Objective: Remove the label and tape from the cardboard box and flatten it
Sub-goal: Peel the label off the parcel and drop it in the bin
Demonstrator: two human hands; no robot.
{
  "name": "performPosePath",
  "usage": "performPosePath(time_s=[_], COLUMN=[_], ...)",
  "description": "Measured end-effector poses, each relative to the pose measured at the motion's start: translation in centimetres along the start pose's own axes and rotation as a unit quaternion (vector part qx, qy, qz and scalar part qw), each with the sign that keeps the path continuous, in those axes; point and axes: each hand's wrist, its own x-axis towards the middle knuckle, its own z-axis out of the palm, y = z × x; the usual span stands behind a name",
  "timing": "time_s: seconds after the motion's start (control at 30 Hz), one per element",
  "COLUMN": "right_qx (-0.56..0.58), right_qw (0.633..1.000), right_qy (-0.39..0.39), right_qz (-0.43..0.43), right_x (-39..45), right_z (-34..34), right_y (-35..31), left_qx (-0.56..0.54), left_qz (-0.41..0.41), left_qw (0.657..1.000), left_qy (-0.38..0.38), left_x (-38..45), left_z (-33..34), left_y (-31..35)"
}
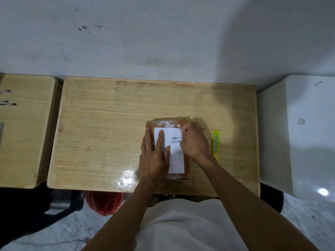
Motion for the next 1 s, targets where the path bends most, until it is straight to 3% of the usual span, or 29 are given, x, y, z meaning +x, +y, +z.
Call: performPosePath(time_s=[0.33,0.6,0.7,1.0], right_qx=[-0.017,0.121,0.165,0.049], right_qw=[0.998,0.991,0.985,0.996], right_qy=[0.052,0.039,0.046,0.009], right_qz=[-0.034,0.04,0.025,-0.071], right_x=[-0.6,-0.59,-0.5,-0.76], right_z=[-0.12,0.06,-0.26,-0.41], right_y=[-0.25,-0.25,-0.22,0.25], left_qx=[-0.004,-0.008,-0.01,-0.012], left_qz=[0.004,0.005,0.009,0.012], left_qw=[1.0,1.0,1.0,1.0], left_qy=[0.011,0.017,0.017,0.018], left_x=[-0.08,-0.03,-0.02,-0.07], left_z=[-0.06,0.12,0.17,-0.1], left_y=[0.02,-0.12,-0.15,-0.03])
